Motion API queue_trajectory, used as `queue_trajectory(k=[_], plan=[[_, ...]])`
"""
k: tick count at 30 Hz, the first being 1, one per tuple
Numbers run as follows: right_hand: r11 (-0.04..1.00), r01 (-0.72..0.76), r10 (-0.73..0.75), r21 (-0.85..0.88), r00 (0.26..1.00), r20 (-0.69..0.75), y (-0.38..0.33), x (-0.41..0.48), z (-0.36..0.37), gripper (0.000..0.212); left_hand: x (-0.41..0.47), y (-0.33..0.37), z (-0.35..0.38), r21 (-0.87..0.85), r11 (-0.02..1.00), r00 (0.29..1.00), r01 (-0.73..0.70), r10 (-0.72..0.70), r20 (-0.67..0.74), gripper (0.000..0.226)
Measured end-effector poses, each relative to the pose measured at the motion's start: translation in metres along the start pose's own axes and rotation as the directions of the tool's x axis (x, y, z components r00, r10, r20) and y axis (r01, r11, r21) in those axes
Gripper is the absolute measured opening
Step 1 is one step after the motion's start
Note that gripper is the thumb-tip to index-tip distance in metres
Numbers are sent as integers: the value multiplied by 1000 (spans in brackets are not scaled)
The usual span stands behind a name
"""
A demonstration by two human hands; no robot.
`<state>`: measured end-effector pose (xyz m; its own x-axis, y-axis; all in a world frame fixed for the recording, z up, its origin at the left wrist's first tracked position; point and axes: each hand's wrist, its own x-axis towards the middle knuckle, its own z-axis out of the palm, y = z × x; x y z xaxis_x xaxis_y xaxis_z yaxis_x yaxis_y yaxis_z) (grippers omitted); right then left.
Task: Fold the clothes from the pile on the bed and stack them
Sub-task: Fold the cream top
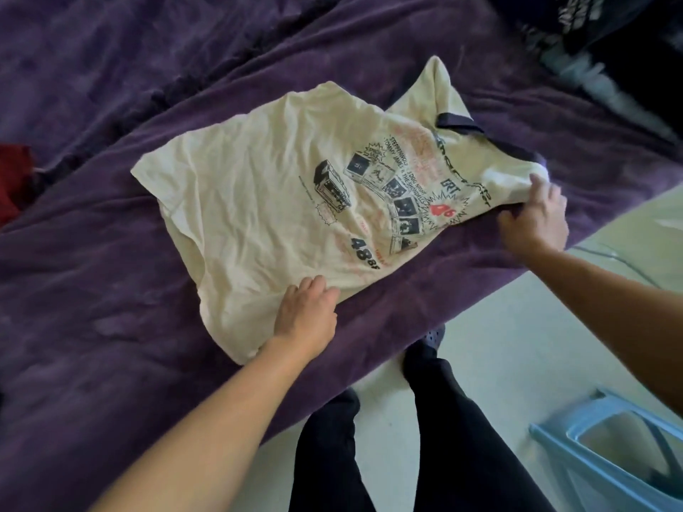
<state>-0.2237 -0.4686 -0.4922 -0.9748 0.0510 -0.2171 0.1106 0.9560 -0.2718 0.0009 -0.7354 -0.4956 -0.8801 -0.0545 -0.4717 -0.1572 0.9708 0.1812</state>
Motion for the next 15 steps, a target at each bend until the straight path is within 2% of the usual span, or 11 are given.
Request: queue_trajectory(k=[2, 3, 4, 6, 8, 11, 15], plan=[[987, -154, 151, 49, 987, 61, 9, 32, -7, 81, 15, 19, 12, 21, 1000, 998, 16, -15, -59, 35], [977, -201, 192, 75, 975, 108, 12, 46, -9, 77, 23, 25, 19, 15, 999, 996, 45, -44, -76, 40], [973, -204, 188, 106, 972, 142, 12, 58, -11, 63, 32, 29, 23, 14, 996, 994, 85, -83, -74, 42], [970, -118, 87, 212, 985, 150, 9, 73, -14, 31, 48, 34, 28, 36, 988, 986, 153, -150, -76, 32], [925, -26, -19, 378, 993, 114, 5, 84, -20, 22, 61, 32, 19, -84, 965, 956, 249, -259, -135, 20], [824, -14, -42, 566, 995, 87, -12, 113, -35, 23, 83, 12, -9, -376, 825, 818, 422, -525, -234, 15], [779, -232, 117, 582, 967, 228, -44, 173, -31, 52, 116, -20, -40, -407, 697, 657, 590, -708, -259, 23]])
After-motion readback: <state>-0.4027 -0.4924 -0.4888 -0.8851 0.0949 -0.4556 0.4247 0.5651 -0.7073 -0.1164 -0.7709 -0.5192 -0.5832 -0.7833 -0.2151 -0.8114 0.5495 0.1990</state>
